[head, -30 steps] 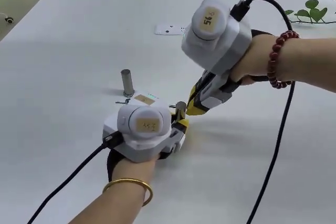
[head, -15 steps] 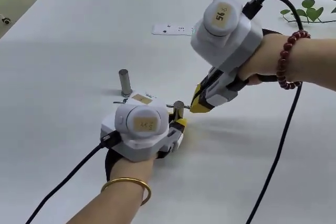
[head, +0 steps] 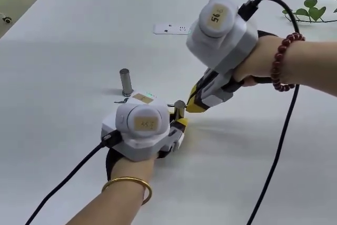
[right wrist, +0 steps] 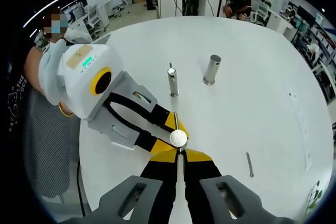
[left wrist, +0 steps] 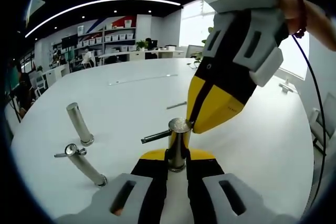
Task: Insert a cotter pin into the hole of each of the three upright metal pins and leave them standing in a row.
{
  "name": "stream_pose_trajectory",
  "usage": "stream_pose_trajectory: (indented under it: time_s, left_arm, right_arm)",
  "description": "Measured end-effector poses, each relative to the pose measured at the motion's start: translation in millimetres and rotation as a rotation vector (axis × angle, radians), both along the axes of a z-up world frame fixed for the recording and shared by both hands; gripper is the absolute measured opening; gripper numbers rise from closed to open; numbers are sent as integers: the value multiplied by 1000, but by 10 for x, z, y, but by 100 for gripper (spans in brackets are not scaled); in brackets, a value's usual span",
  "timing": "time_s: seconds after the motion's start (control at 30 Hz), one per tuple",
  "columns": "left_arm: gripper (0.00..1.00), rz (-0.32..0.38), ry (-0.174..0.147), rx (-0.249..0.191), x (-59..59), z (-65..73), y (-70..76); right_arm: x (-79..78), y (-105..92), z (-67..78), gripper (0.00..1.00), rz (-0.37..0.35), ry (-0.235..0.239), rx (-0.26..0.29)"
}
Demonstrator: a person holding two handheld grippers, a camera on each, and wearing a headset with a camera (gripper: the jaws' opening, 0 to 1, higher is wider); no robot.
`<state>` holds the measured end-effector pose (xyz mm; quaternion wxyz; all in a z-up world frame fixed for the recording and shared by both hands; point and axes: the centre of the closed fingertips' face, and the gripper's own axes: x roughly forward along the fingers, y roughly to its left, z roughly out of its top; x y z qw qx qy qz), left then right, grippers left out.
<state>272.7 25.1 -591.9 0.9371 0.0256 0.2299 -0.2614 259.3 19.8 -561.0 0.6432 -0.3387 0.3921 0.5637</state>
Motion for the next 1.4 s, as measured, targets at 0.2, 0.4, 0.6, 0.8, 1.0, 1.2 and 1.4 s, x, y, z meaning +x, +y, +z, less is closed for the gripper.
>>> stream_pose_trajectory:
  time_s: [0.2,0.4,0.6,0.8,1.0,1.2,1.4]
  left_arm:
    - [10,1,-2,2,9,0,-1]
    - [10,8,2,1,19,2,4]
    - [9,-11,-3,18,29,5,12]
    - [9,-10,-4,23,37,8,52]
    - [9,-1,1,20,45,8,125]
    - [10,-4,-5,37,49,2,152]
    - [10,-1,-6,36,48,-3,150]
  right_arm:
    - [-2,12,-5,0,-20,10,9]
    - [14,8,17,7,-42,2,36]
    - [72,-62,26,8,-89,1,60]
    - [97,-111,13,8,-120,-1,64]
    - [86,-143,-28,7,-137,10,66]
    - [62,-140,-63,8,-150,24,70]
    - [44,-145,-76,9,-159,33,75]
